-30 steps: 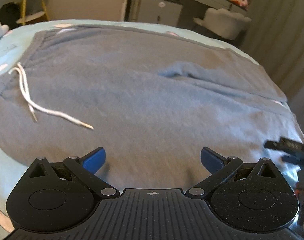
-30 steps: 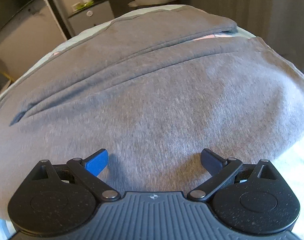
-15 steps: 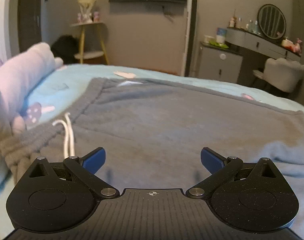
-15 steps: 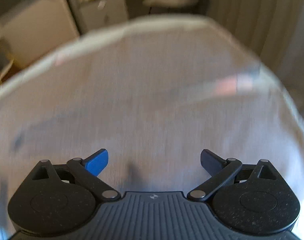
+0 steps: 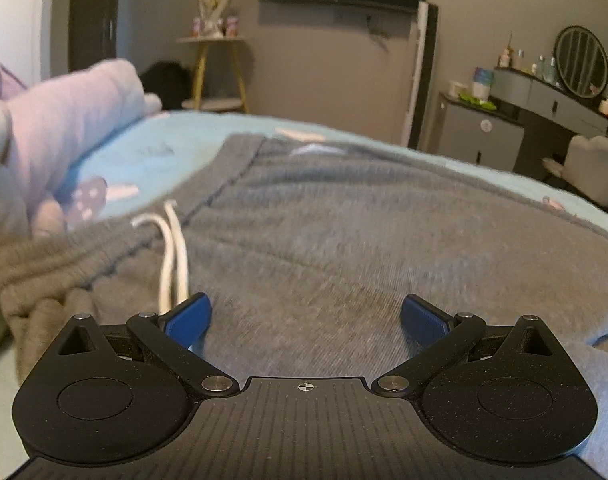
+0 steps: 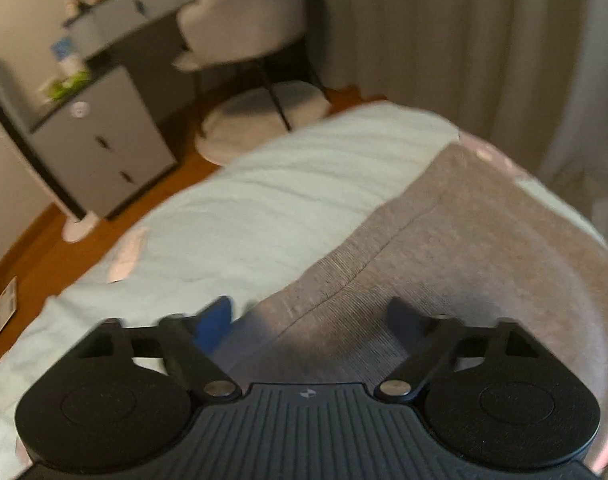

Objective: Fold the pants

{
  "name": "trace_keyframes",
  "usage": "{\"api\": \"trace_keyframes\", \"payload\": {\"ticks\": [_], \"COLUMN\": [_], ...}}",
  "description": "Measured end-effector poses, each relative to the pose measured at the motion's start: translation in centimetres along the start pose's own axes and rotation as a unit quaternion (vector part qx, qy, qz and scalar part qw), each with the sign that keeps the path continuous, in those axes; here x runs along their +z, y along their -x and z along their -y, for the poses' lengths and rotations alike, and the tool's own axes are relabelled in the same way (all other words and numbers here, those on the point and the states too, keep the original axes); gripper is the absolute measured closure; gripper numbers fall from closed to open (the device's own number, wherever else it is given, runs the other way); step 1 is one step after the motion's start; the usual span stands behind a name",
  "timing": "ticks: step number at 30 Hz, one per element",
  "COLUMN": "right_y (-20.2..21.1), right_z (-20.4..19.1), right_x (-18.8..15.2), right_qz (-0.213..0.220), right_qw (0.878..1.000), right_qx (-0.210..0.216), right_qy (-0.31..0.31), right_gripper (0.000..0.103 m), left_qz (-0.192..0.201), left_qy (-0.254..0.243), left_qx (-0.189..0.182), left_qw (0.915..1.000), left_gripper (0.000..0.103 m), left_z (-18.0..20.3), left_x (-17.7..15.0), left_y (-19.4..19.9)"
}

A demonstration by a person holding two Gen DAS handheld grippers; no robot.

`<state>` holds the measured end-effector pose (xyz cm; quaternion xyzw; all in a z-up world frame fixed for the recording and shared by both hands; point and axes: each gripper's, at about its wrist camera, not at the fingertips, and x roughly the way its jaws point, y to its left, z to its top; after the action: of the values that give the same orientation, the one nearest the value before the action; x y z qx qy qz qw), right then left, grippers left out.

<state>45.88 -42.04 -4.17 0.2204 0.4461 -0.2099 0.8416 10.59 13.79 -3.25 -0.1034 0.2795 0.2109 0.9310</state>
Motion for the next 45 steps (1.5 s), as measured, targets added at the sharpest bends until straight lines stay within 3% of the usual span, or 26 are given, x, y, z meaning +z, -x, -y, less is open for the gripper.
{"api": "trace_keyframes", "payload": {"ticks": [2, 5, 7, 9, 13, 15, 18, 21, 24, 26, 28, 30, 31, 34, 36, 38, 41, 43, 44, 45], "right_y": [-0.7, -1.1, -0.6, 0.7, 6.4, 10.3, 15.9, 18.6, 17.8, 18.0, 18.6, 18.8, 18.5, 16.8, 15.3, 13.9, 12.6, 11.9, 11.7, 11.6], "right_z": [0.5, 1.1, 2.0, 3.1, 6.7, 10.4, 15.5, 18.6, 20.6, 21.0, 20.1, 18.7, 17.4, 13.7, 12.0, 11.8, 12.0, 12.6, 13.0, 13.3], "right_x": [0.0, -0.1, -0.4, -1.0, -3.4, -6.3, -12.7, -19.1, -21.8, -21.8, -20.9, -20.1, -19.7, -18.8, -18.1, -17.7, -17.0, -16.3, -16.0, -15.7], "right_qz": [0.009, 0.010, 0.016, 0.021, 0.079, 0.107, 0.147, 0.121, 0.075, 0.083, 0.112, 0.133, 0.138, 0.152, 0.144, 0.127, 0.111, 0.101, 0.097, 0.098], "right_qw": [1.000, 0.999, 1.000, 0.999, 0.993, 0.985, 0.979, 0.983, 0.993, 0.994, 0.991, 0.985, 0.982, 0.963, 0.956, 0.959, 0.965, 0.971, 0.974, 0.976], "right_qx": [-0.009, -0.024, -0.002, 0.025, 0.091, 0.130, 0.142, 0.134, 0.091, 0.072, 0.059, 0.067, 0.065, 0.050, 0.036, 0.030, 0.030, 0.035, 0.039, 0.045], "right_qy": [-0.025, -0.019, -0.011, -0.014, -0.008, -0.034, -0.027, -0.011, 0.009, 0.021, 0.044, 0.082, 0.114, 0.216, 0.252, 0.252, 0.235, 0.212, 0.202, 0.190], "right_gripper": [0.038, 0.066, 0.093, 0.101, 0.101, 0.101, 0.101, 0.100, 0.098, 0.088, 0.055, 0.042, 0.042, 0.042, 0.042, 0.042, 0.052, 0.077, 0.082, 0.090], "left_qz": [-0.011, -0.010, -0.013, -0.012, -0.009, -0.011, -0.020, -0.010, -0.006, -0.010, -0.005, -0.016, -0.029, -0.072, -0.102, -0.133, -0.158, -0.181, -0.194, -0.205], "left_qy": [0.001, -0.010, -0.013, -0.015, -0.016, -0.002, 0.004, -0.014, -0.035, -0.032, -0.027, -0.032, -0.030, 0.007, 0.032, 0.050, 0.080, 0.105, 0.114, 0.122], "left_qx": [0.001, 0.008, 0.010, 0.008, -0.004, -0.011, -0.029, -0.037, -0.052, -0.069, -0.096, -0.135, -0.151, -0.180, -0.195, -0.194, -0.169, -0.161, -0.152, -0.135], "left_qw": [0.9999, 0.9999, 0.9998, 0.9998, 0.9998, 0.9999, 0.9994, 0.9992, 0.9980, 0.9970, 0.9950, 0.9902, 0.9876, 0.9809, 0.9750, 0.9707, 0.9696, 0.9645, 0.9624, 0.9618], "left_gripper": [0.000, 0.000, 0.000, 0.000, 0.000, 0.000, 0.000, 0.000, 0.000, 0.000, 0.000, 0.000, 0.000, 0.000, 0.000, 0.000, 0.000, 0.011, 0.037, 0.046], "left_z": [0.0, 0.2, 0.3, 0.2, -0.1, -0.2, 0.0, 0.8, 1.7, 2.2, 2.8, 3.5, 4.0, 5.1, 5.7, 6.2, 6.7, 6.8, 6.9, 6.9], "left_x": [-0.3, -0.9, -1.0, -1.2, -0.9, -0.8, -0.4, -0.3, 0.1, 0.9, 2.4, 4.5, 5.8, 8.9, 10.4, 11.2, 11.5, 11.5, 11.4, 11.3], "left_y": [-0.7, -1.0, -1.2, -1.2, -0.6, -0.1, 0.6, 1.8, 2.9, 3.3, 3.7, 3.0, 2.2, -1.4, -4.4, -7.4, -11.0, -13.1, -13.9, -14.6]}}
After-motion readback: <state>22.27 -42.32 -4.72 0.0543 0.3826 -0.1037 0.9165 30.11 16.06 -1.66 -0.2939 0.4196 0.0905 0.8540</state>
